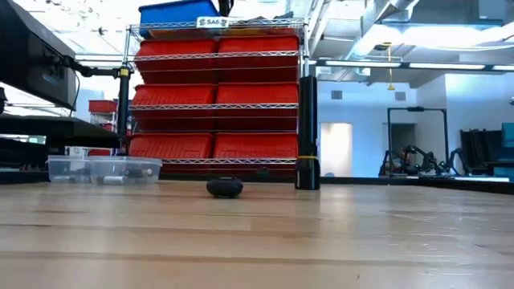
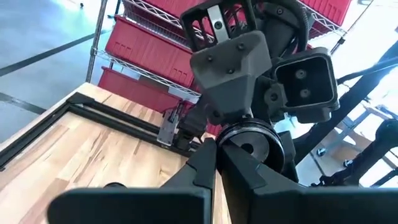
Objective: Insert battery
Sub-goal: Close the flashlight's battery compartment
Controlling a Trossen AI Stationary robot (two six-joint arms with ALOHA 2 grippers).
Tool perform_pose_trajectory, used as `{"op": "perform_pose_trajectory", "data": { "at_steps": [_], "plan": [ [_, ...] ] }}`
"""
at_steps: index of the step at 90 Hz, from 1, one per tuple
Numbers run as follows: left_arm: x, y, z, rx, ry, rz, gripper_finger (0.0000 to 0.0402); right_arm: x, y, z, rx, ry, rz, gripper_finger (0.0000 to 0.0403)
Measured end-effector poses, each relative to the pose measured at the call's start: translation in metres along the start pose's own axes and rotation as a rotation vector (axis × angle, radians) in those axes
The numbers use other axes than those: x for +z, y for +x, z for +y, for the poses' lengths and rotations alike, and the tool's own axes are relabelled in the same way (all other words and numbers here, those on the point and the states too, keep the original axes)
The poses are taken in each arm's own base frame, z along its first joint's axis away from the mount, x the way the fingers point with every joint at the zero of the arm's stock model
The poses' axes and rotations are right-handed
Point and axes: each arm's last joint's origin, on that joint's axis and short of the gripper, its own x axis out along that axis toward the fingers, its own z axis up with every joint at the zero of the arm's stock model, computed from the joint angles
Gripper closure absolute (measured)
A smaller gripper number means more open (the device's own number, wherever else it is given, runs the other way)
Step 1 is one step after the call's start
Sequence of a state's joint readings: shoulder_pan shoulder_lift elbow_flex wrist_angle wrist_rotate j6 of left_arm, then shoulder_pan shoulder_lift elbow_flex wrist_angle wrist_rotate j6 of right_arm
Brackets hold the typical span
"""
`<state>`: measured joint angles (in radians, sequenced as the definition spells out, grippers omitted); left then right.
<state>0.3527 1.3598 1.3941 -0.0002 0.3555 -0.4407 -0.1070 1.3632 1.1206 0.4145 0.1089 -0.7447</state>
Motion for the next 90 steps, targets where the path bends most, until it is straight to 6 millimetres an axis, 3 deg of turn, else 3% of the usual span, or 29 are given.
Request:
{"op": "perform_pose_trajectory", "data": {
  "at_steps": [28, 58, 80, 90],
  "plan": [
    [-0.008, 0.012, 0.001, 0.013, -0.026, -0.009, 0.0401, -0.001, 0.0, 0.0, 0.005, -0.027, 0.007, 0.0211],
    [-0.008, 0.012, 0.001, 0.012, -0.028, -0.009, 0.0401, -0.002, 0.0, 0.001, 0.011, -0.052, 0.014, 0.0243],
    [-0.008, 0.012, 0.001, 0.013, -0.029, -0.007, 0.0401, -0.001, 0.0, 0.001, 0.012, -0.067, 0.012, 0.0232],
    [-0.008, 0.012, 0.001, 0.014, -0.029, -0.005, 0.0401, -0.001, 0.0, 0.001, 0.011, -0.077, 0.012, 0.0253]
  ]
}}
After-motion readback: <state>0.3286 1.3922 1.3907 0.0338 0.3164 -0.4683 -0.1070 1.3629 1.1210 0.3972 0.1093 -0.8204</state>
